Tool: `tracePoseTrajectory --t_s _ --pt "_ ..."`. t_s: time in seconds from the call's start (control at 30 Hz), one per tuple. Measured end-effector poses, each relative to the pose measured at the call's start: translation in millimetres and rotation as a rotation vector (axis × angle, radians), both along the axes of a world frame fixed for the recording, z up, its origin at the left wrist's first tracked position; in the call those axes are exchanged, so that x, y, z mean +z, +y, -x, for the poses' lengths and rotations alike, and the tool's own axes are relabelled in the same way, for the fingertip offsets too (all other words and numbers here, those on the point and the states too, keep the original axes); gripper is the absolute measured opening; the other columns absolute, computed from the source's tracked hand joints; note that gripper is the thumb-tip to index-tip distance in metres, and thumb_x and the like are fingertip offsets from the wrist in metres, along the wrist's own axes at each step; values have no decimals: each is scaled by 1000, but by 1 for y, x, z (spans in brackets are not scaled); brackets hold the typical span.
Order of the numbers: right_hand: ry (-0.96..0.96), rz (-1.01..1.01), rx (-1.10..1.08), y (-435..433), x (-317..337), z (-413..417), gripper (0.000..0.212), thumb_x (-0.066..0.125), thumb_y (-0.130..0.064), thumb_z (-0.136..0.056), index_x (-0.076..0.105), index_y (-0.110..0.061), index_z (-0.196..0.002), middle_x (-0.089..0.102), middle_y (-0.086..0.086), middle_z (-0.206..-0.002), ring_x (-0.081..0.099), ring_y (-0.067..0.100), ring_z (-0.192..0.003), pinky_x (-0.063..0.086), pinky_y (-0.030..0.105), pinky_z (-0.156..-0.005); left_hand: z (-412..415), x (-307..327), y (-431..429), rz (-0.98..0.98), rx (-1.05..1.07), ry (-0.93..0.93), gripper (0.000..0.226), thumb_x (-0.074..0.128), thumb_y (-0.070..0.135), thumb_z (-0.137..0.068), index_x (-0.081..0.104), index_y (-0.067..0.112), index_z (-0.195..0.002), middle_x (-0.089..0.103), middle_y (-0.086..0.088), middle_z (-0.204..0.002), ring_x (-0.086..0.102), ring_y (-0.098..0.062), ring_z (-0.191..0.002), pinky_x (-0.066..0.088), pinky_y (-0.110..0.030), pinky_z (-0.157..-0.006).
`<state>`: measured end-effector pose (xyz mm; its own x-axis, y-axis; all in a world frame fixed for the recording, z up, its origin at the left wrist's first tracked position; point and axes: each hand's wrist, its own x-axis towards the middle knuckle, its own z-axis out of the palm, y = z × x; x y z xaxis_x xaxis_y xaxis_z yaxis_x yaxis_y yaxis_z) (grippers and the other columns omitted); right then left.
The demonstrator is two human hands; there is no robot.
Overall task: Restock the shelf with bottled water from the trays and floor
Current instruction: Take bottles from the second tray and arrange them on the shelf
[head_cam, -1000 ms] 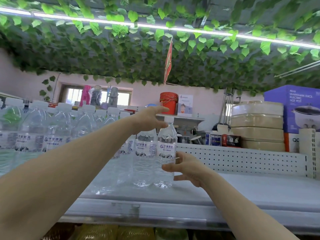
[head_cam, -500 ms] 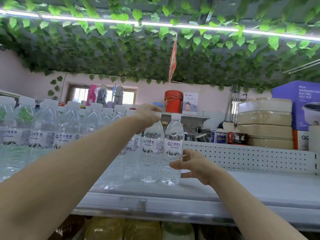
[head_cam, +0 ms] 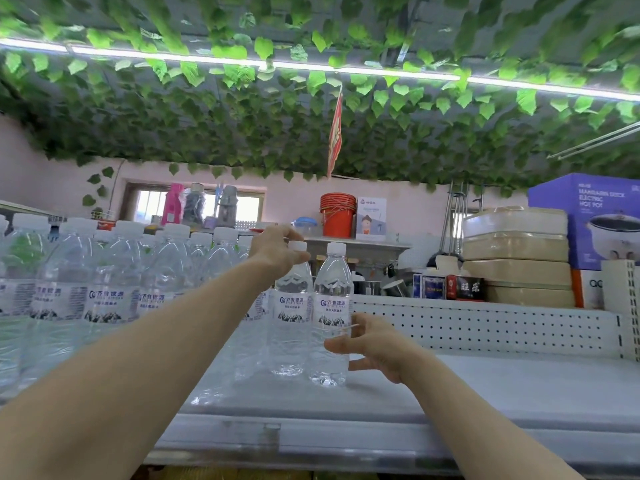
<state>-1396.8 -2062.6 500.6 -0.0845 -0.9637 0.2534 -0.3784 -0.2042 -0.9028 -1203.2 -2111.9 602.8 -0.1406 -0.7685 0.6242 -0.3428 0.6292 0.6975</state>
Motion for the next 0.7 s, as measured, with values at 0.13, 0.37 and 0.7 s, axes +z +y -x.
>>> tracePoseTrajectory --t_s 0.13,0.37,0.7 --pt "-1 0 -14 -8 0 2 45 87 -11 -79 63 -20 -116 72 3 -115 70 17 -105 59 40 -89 -1 2 1 -71 -30 -139 65 85 14 -75 54 14 -132 59 -9 -118 57 -29 -111 47 -45 -104" --pt "45 -6 -43 -20 2 3 39 85 -14 -82 63 -21 -112 71 2 -115 68 19 -108 56 35 -84 0 -1 -2 -55 -25 -178 70 81 2 -78 47 19 -137 54 -14 -130 54 -31 -117 47 -39 -97" --pt "24 -8 -5 -28 -3 9 51 86 -14 -81 61 -18 -125 72 4 -119 69 20 -111 57 39 -92 3 2 -11 -97 -52 -201 72 76 -2 -81 44 21 -141 52 -16 -137 53 -33 -121 46 -41 -101"
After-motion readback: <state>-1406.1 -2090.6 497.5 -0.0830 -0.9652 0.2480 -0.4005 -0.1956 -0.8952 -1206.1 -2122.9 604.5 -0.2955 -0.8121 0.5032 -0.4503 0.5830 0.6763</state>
